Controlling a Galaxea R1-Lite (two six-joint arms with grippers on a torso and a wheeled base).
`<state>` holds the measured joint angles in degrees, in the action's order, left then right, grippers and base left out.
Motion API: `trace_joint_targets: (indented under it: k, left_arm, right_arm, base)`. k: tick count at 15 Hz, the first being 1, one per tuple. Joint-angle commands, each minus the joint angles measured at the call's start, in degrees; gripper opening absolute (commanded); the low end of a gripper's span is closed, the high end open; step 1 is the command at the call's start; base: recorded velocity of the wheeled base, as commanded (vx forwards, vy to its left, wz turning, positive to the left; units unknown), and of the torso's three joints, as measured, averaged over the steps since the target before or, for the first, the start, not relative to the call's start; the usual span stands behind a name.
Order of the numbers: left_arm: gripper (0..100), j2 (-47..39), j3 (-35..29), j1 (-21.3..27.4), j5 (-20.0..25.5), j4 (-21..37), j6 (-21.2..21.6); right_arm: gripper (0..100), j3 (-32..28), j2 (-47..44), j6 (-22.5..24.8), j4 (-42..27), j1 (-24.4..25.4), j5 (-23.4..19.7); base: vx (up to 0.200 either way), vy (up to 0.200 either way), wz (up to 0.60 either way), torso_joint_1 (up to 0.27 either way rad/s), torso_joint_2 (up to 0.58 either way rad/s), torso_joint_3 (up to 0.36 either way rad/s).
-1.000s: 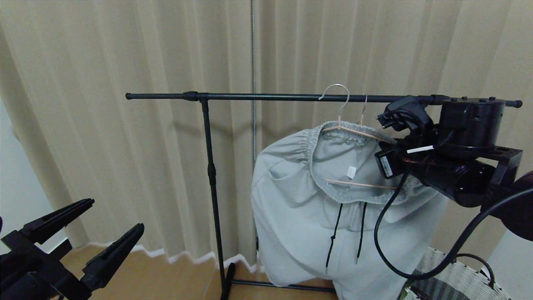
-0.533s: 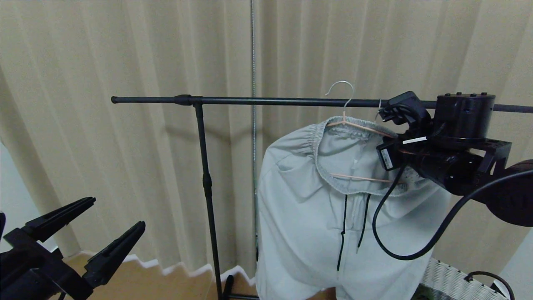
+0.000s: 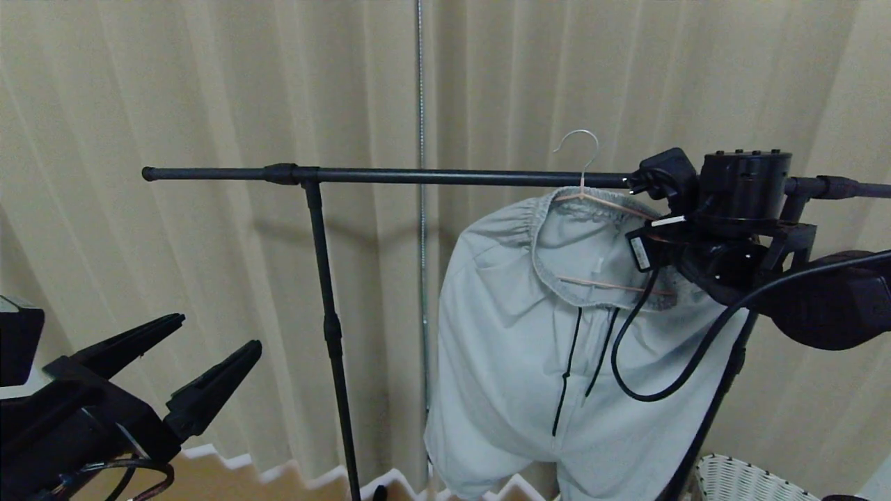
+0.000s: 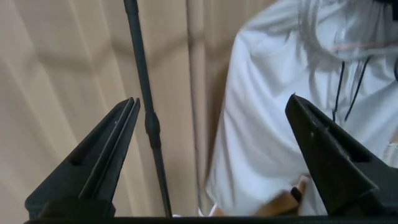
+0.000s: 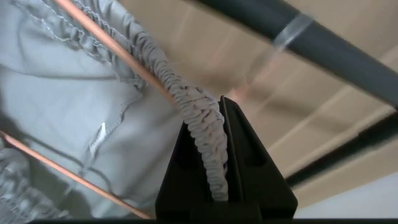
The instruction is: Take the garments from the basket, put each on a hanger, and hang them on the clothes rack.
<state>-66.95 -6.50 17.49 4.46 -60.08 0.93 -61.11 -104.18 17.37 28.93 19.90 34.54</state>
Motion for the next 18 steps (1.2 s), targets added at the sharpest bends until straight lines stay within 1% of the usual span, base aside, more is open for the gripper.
trace_joint_targets:
  k: [1,5,8,13,14,18]
  left_arm:
    - [100,-0.9,0.3,0.0,0.0,-0.2,0.1]
    - [100,-0.8,0.3,0.0,0.0,-0.2,0.1]
    - [100,-0.8,0.8,-0.1,0.0,-0.2,0.2]
    - [100,-0.9,0.8,-0.2,0.0,-0.2,0.2]
    - [100,-0.9,0.8,-0.3,0.0,-0.2,0.2]
    - [100,-0.9,0.7,-0.4,0.0,-0.2,0.3]
  right_arm:
    - [0,-1.0,-2.3,0.0,0.0,0.0,0.6]
    - [0,-1.0,-3.8,0.1,-0.1,0.1,0.8]
    - [0,-1.0,-3.7,0.2,-2.6,0.8,0.8]
    - [0,-1.2,-3.0,0.3,-5.6,4.1,0.8]
    - [0,-2.0,-3.1,0.3,-7.0,5.6,0.8]
    - [0,-6.1,-4.3,0.3,-12.5,7.4,0.7]
  base:
    - [0.0,0.0,0.0,0.0,0.0,0.0]
    - [0.0,0.0,0.0,0.0,0.0,0.0]
    - [0.0,0.0,0.0,0.0,0.0,0.0]
    - [0.0,0.0,0.0,0.0,0.0,0.0]
    - [0.0,0.0,0.0,0.0,0.0,0.0]
    - [0.0,0.0,0.0,0.0,0.0,0.0]
